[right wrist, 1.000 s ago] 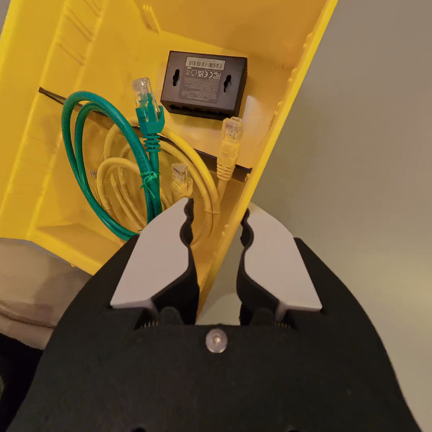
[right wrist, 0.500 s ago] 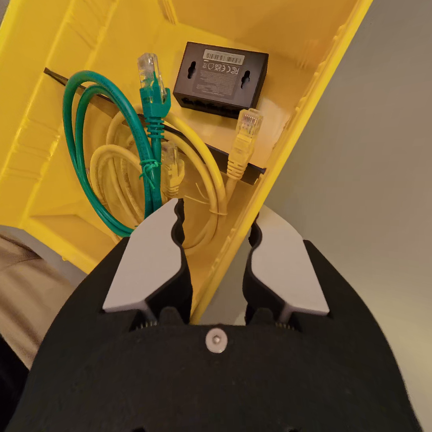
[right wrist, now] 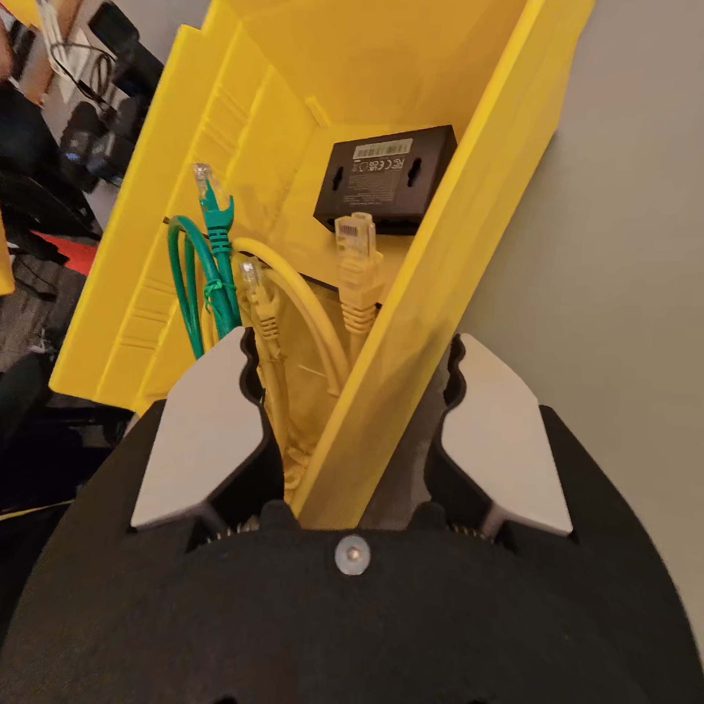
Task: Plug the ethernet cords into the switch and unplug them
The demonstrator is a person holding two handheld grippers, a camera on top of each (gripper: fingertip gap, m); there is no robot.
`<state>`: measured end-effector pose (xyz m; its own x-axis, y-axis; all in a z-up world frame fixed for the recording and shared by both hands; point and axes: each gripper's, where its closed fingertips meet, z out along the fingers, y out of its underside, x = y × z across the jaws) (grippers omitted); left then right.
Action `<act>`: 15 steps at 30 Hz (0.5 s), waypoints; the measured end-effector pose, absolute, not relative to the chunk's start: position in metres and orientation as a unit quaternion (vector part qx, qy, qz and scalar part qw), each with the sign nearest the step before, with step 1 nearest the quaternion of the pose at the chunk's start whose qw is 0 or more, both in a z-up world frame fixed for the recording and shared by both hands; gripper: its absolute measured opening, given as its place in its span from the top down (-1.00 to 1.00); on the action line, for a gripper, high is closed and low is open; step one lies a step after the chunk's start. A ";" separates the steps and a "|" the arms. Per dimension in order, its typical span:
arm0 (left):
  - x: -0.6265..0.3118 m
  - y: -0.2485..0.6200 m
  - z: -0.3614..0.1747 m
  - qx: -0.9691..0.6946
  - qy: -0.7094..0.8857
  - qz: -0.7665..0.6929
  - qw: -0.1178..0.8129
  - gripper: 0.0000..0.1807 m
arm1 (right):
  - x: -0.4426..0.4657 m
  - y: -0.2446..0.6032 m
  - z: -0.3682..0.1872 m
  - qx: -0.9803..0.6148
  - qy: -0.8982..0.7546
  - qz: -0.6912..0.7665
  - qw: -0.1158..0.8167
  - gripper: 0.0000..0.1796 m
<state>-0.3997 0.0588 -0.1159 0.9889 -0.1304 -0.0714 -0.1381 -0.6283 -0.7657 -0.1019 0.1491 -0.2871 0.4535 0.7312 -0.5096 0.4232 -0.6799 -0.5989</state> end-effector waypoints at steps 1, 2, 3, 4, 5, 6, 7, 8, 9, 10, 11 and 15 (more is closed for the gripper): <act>-0.398 0.057 -0.110 -0.899 0.077 0.005 0.431 0.79 | -0.112 0.143 -0.286 -0.826 -0.344 0.398 0.200 -0.07; -0.397 0.056 -0.105 -0.896 0.078 0.004 0.437 0.79 | -0.122 0.137 -0.283 -0.823 -0.341 0.404 0.206 -0.07; -0.395 0.055 -0.100 -0.894 0.079 0.003 0.442 0.79 | -0.132 0.132 -0.282 -0.822 -0.338 0.406 0.213 -0.10; -0.394 0.055 -0.097 -0.891 0.080 0.003 0.446 0.79 | -0.141 0.128 -0.281 -0.820 -0.337 0.407 0.221 -0.15; -0.392 0.055 -0.094 -0.889 0.081 0.004 0.450 0.79 | -0.151 0.124 -0.280 -0.816 -0.335 0.413 0.224 -0.19; -0.390 0.055 -0.092 -0.888 0.082 0.005 0.452 0.79 | -0.161 0.120 -0.279 -0.812 -0.334 0.424 0.223 -0.23; -0.387 0.055 -0.090 -0.887 0.084 0.006 0.454 0.79 | -0.168 0.117 -0.278 -0.808 -0.333 0.434 0.219 -0.24; -0.385 0.055 -0.089 -0.886 0.087 0.006 0.455 0.79 | -0.172 0.114 -0.276 -0.804 -0.336 0.441 0.215 -0.26; -0.381 0.056 -0.087 -0.885 0.090 0.005 0.457 0.78 | -0.173 0.113 -0.273 -0.801 -0.342 0.441 0.218 -0.27; -0.376 0.058 -0.086 -0.883 0.095 0.005 0.459 0.78 | -0.169 0.115 -0.269 -0.798 -0.351 0.433 0.231 -0.27; -0.371 0.060 -0.084 -0.882 0.100 0.005 0.461 0.78 | -0.162 0.122 -0.265 -0.797 -0.359 0.415 0.252 -0.29; -0.334 0.080 -0.081 -0.873 0.113 -0.004 0.475 0.75 | -0.110 0.182 -0.237 -0.799 -0.357 0.321 0.362 -0.30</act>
